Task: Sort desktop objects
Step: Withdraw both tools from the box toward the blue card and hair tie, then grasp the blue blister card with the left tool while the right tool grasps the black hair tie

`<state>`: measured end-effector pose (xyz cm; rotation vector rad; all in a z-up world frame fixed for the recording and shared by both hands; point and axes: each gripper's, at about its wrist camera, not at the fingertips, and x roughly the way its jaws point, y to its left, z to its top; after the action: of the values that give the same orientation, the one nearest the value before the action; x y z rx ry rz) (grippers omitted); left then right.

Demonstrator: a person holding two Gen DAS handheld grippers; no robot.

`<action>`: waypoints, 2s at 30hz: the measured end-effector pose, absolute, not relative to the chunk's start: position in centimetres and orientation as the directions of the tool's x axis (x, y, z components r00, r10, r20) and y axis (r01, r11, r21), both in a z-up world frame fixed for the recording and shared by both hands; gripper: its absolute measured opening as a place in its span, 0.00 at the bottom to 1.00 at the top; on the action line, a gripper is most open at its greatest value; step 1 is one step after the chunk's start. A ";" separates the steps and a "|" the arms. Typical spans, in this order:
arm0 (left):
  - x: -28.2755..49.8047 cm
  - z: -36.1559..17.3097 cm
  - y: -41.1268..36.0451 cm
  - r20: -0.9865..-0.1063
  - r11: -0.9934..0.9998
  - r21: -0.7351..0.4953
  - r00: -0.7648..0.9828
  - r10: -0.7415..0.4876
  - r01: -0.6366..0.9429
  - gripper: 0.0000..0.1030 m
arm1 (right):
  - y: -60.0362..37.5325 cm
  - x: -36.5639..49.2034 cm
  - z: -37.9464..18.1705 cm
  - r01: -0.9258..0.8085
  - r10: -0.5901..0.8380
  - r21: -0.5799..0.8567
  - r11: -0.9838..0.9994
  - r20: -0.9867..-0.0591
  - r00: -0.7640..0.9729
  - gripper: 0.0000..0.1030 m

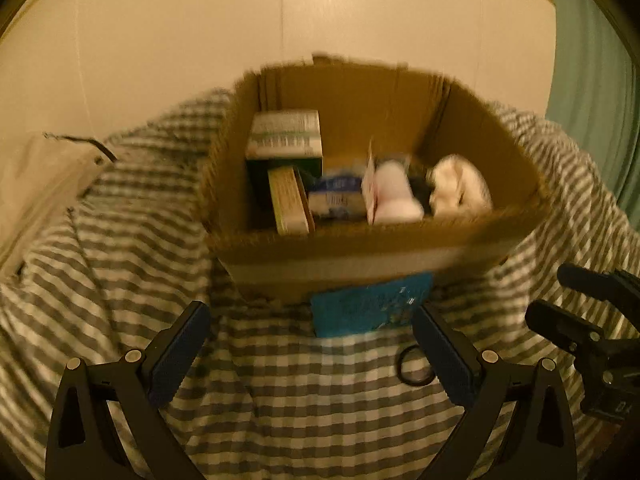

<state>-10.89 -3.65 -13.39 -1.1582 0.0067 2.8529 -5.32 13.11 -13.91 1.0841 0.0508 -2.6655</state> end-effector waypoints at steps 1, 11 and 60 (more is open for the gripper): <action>-11.0 -13.9 -3.8 -0.702 -0.997 -0.031 -0.708 0.075 -0.075 1.00 | 12.9 -5.5 -14.5 0.259 -0.233 0.072 -0.963 -0.704 -0.671 0.59; -12.7 -16.6 -4.8 -0.717 -0.987 -0.058 -0.681 0.147 -0.152 1.00 | 10.3 -6.8 -19.0 0.344 -0.242 0.049 -0.938 -0.801 -0.547 0.50; -11.2 -19.4 3.2 -0.726 -0.890 -0.079 -0.586 0.360 -0.449 0.28 | 14.5 -6.2 -16.7 0.187 -0.197 0.102 -0.977 -0.769 -0.608 0.03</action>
<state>-11.18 3.20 -19.41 -1.0855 0.1553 2.4475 -6.18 14.47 -16.65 1.2641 -0.0176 -2.6404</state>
